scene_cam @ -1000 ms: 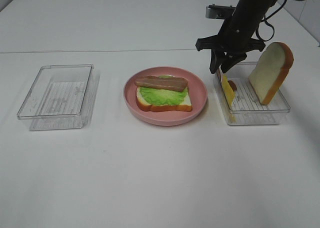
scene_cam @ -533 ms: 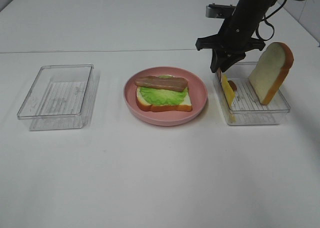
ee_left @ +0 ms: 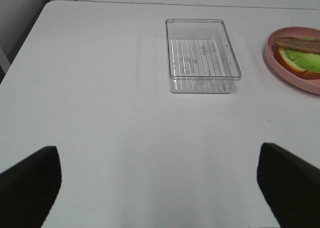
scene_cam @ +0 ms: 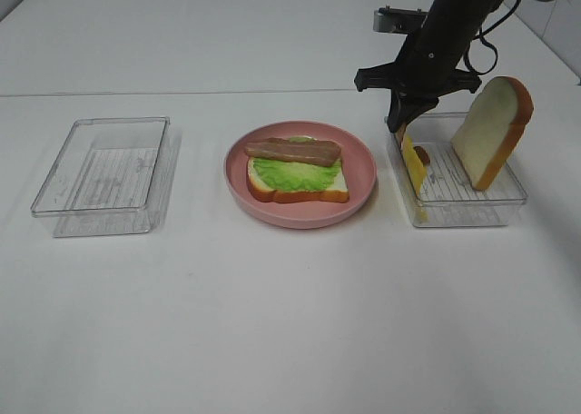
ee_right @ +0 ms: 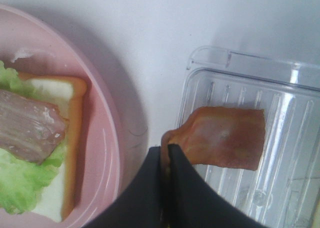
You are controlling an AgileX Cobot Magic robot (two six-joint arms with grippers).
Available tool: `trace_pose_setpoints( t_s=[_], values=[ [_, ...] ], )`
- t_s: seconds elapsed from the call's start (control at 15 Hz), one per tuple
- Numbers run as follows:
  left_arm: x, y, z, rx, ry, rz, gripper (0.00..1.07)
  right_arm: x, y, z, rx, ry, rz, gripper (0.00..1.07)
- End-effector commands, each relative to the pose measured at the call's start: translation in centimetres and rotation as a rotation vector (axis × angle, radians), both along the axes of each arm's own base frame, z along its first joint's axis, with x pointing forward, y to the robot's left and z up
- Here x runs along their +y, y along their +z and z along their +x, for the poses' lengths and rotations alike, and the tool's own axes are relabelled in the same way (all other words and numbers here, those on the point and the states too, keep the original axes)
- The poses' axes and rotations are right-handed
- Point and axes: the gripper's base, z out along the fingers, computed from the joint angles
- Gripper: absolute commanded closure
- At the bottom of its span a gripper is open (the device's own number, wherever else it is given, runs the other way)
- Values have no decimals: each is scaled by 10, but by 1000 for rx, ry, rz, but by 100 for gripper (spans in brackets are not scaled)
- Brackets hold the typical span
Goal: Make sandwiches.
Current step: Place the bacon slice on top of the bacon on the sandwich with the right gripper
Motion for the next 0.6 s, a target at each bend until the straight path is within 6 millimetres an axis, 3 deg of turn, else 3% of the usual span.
trace_pose_setpoints(
  t_s=[0.07,0.4,0.47,0.6],
  values=[
    [-1,0,-3,-31,2,-4,6,-1,-1,-1,17,-4,5,107],
    [-1,0,-3,-31,2,-4,6,-1,17,-5,22,-33,26,107],
    [-1,0,-3,-31,2,-4,6,-2,39,-8,-16,-62,44,107],
    [-1,0,-3,-31,2,-4,6,-2,57,-12,-41,-75,57,107]
  ],
)
